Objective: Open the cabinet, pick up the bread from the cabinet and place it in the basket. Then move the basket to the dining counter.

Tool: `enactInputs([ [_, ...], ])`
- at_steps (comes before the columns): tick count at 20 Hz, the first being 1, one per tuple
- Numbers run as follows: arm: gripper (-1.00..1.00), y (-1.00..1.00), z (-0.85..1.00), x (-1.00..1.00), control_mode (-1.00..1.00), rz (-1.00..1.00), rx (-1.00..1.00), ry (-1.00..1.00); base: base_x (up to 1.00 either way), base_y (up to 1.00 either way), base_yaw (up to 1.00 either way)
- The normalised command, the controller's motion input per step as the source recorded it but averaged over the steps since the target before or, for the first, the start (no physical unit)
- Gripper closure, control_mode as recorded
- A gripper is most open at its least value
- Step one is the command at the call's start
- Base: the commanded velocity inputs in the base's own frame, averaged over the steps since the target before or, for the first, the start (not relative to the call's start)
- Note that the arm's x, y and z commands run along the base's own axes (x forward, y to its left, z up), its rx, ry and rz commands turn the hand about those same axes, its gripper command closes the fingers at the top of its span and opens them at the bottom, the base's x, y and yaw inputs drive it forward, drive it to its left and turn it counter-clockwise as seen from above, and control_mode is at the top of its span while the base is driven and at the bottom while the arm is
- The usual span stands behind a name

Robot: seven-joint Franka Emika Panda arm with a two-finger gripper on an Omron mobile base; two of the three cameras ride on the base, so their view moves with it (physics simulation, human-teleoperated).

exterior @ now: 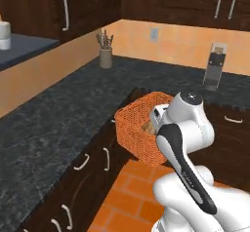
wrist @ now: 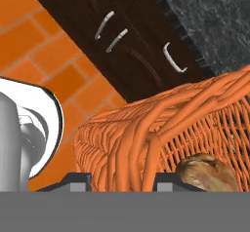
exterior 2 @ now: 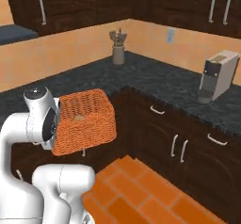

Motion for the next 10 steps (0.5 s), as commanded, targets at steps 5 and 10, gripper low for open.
enactInputs([
  [5,1.00,0.00,0.00,0.00,1.00,0.00,0.00,0.00,0.00,0.26,-0.99],
  [10,1.00,0.00,0.00,0.00,1.00,0.00,0.00,0.00,0.00,0.25,-0.97],
])
